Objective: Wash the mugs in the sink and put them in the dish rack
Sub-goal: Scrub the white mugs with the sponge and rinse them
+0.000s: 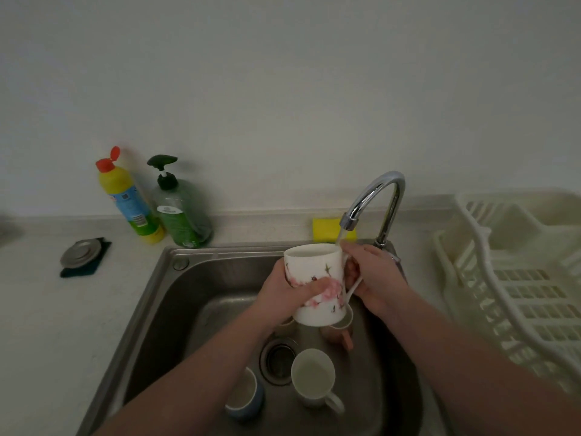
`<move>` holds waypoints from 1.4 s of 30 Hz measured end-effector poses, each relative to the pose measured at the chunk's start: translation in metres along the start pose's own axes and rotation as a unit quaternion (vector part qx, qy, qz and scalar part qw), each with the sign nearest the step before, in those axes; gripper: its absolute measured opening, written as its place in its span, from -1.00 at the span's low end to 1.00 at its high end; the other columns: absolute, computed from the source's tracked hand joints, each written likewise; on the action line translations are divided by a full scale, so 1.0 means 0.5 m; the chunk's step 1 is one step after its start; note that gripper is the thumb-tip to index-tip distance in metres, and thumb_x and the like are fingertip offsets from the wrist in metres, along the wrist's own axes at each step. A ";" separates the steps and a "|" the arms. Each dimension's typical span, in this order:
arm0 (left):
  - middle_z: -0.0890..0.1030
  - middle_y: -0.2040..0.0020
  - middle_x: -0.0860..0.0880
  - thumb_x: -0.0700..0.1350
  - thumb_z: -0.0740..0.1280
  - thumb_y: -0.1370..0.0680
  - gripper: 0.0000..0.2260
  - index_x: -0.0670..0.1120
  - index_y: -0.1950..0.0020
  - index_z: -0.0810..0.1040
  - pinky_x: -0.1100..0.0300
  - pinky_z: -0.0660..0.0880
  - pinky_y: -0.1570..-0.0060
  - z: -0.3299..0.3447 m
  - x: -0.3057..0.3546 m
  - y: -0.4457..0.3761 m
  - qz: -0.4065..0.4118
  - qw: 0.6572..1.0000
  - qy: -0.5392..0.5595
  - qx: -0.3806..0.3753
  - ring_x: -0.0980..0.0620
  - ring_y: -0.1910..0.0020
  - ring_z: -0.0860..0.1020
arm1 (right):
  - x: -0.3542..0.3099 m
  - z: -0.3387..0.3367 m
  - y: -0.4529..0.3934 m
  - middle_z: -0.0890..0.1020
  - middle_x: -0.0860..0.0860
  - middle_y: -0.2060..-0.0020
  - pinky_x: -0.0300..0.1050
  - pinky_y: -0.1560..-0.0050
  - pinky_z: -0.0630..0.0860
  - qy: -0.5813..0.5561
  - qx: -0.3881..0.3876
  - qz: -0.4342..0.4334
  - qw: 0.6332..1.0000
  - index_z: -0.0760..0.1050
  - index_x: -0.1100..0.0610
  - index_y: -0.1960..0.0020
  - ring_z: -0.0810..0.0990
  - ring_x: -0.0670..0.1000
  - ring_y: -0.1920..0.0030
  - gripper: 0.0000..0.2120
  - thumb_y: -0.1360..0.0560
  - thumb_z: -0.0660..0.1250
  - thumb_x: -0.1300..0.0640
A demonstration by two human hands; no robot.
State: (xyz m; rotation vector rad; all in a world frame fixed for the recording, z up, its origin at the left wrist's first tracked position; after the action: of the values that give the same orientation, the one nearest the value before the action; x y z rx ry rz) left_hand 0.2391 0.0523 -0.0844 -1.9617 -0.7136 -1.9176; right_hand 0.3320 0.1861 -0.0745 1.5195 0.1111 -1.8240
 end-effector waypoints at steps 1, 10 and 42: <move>0.68 -0.07 -0.15 -0.03 0.52 -0.35 -0.49 -0.19 -0.24 0.53 0.03 0.61 -0.03 0.001 -0.007 -0.006 -0.009 1.000 0.013 -0.003 -0.10 -0.06 0.65 | -0.002 0.001 -0.002 0.32 0.02 0.59 -0.23 0.53 0.28 0.005 0.000 -0.001 1.000 0.29 0.10 0.39 0.27 -0.04 0.58 -0.63 -0.51 0.37 0.14; 0.64 -0.14 -0.20 0.15 0.46 -0.41 -0.39 -0.19 -0.31 0.45 -0.09 0.58 -0.09 0.076 -0.031 -0.058 -0.123 0.981 0.151 -0.011 -0.18 -0.11 0.62 | -0.030 -0.056 -0.016 0.33 0.00 0.51 -0.29 0.60 0.29 0.036 0.009 0.015 0.999 0.41 0.20 0.17 0.29 -0.09 0.58 -0.79 -0.55 0.32 0.10; 0.63 -0.15 -0.08 -0.07 0.56 -0.13 -0.27 -0.02 -0.28 0.43 0.06 0.59 0.01 0.004 -0.052 -0.090 -0.015 0.995 0.097 -0.008 -0.07 -0.12 0.61 | 0.008 -0.042 -0.027 0.50 0.10 0.44 -0.04 0.21 0.45 0.100 -0.002 -0.055 0.993 0.46 0.24 0.20 0.46 0.06 0.35 -0.80 -0.55 0.28 0.16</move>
State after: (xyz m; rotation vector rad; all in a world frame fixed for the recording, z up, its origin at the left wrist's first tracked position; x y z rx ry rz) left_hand 0.2166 0.0874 -0.1157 -1.7508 -0.6784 -2.1021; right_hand 0.3413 0.2047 -0.0892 1.7199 0.2999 -1.7502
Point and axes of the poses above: each hand's wrist, its own y-axis away from the middle knuckle, its own z-axis out of the palm, x = y × z, the point moved 2 cm from there along -y, towards the middle knuckle
